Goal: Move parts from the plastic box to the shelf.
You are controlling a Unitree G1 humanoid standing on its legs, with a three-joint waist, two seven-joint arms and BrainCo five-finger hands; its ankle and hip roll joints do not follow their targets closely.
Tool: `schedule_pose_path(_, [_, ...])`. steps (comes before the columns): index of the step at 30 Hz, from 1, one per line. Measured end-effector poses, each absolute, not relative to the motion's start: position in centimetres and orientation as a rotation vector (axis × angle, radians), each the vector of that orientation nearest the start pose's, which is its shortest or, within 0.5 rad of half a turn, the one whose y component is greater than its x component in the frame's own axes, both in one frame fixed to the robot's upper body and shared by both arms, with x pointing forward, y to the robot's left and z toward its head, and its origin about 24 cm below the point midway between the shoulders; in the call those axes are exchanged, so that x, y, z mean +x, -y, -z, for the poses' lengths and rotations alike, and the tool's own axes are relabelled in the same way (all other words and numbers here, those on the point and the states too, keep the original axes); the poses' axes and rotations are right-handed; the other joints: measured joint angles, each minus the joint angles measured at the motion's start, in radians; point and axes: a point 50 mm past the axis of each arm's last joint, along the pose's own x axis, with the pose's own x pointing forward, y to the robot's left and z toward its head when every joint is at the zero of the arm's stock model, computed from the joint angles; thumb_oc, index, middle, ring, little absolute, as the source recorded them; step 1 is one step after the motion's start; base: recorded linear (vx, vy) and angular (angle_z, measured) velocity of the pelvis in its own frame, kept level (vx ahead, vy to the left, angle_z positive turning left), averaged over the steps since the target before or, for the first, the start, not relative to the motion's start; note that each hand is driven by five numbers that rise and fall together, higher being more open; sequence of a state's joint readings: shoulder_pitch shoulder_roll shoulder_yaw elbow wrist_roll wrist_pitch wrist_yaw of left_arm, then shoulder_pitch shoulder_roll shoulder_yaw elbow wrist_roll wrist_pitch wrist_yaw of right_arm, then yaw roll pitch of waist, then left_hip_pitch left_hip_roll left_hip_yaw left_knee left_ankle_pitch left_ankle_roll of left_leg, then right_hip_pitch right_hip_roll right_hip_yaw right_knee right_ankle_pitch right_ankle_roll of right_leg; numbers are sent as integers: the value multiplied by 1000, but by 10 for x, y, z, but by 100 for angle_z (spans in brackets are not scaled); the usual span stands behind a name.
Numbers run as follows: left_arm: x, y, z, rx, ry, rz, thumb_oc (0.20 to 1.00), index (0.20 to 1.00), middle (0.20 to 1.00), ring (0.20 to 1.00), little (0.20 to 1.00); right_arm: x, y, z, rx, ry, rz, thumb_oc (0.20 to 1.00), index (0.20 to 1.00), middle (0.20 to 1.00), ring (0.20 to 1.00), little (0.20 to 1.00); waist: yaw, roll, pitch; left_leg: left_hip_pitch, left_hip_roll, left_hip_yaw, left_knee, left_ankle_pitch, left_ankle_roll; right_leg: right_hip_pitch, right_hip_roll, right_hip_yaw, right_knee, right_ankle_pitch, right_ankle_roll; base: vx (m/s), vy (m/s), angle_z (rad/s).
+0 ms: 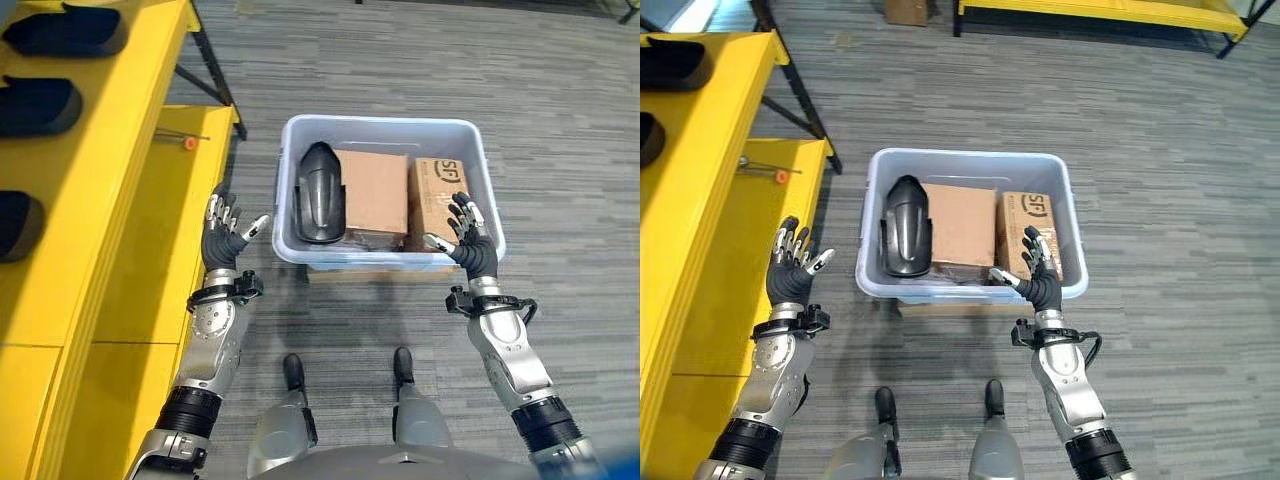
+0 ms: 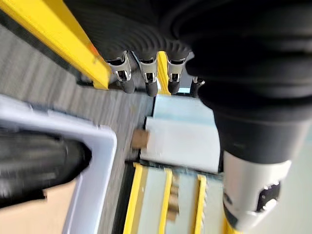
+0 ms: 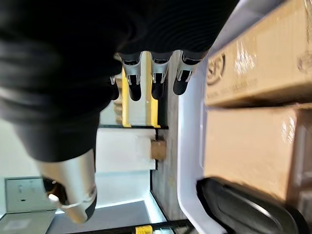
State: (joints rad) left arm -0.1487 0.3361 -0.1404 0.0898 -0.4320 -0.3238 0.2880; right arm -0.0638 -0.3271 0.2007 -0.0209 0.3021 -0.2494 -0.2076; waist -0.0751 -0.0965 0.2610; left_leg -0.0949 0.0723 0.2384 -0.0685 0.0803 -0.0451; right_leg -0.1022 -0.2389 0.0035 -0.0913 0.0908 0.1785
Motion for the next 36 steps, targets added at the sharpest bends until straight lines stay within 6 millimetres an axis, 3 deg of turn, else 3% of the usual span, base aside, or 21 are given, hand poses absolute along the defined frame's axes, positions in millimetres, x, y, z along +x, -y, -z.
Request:
schedule_pose_path(2, [281,-182,-99,-129,346,-117,1000,1000,1000,1000,1000,259,167,-85,32,279,-17,1000,1000,1000,1000,1000,-24,10,-6,-14,4,1,1,1,-2,-11,4,0,0,-1,-4,-20,-59,-5])
schedule_pose_path(6, [299,-160,-145,-140,527,-81,1000,1000,1000,1000,1000,259,163,-93,37,321,-37,1000,1000,1000,1000,1000,-60,53,14,-85,19,27,-1,17,-8,-104,22,20,0,22,-14,-40,-39,-20])
schedule_pose_path(7, [305,-153,-164,-146,594,-83,1000,1000,1000,1000,1000,261,162,-96,31,331,-43,1000,1000,1000,1000,1000,-73,73,36,-99,28,36,-5,23,-11,-129,31,33,0,27,-18,0,-20,-36])
schedule_pose_path(9, [312,-148,-175,-101,641,-95,1000,1000,1000,1000,1000,262,162,-97,9,333,-51,1000,1000,1000,1000,1000,-76,86,53,-94,34,58,-20,27,-16,-143,42,54,0,31,-21,1,-1,-32])
schedule_pose_path(19, [347,-166,-152,83,503,-368,1000,1000,1000,1000,1000,268,154,-110,18,393,-66,1000,1000,1000,1000,1000,-150,75,89,-98,60,111,-24,27,-17,-185,72,102,0,40,-32,4,0,-18])
schedule_pose_path(24, [366,-180,-161,123,469,-489,1000,1000,1000,1000,1000,268,146,-112,27,409,-88,1000,1000,1000,1000,1000,-185,52,116,-125,60,131,-25,29,-22,-226,75,123,0,53,-31,0,17,-9])
schedule_pose_path(36, [369,-202,-158,-1,399,-643,1000,1000,1000,1000,1000,266,142,-109,34,401,-94,1000,1000,1000,1000,1000,-190,36,150,-152,70,131,-25,35,-30,-251,84,123,0,60,-31,0,3,-1])
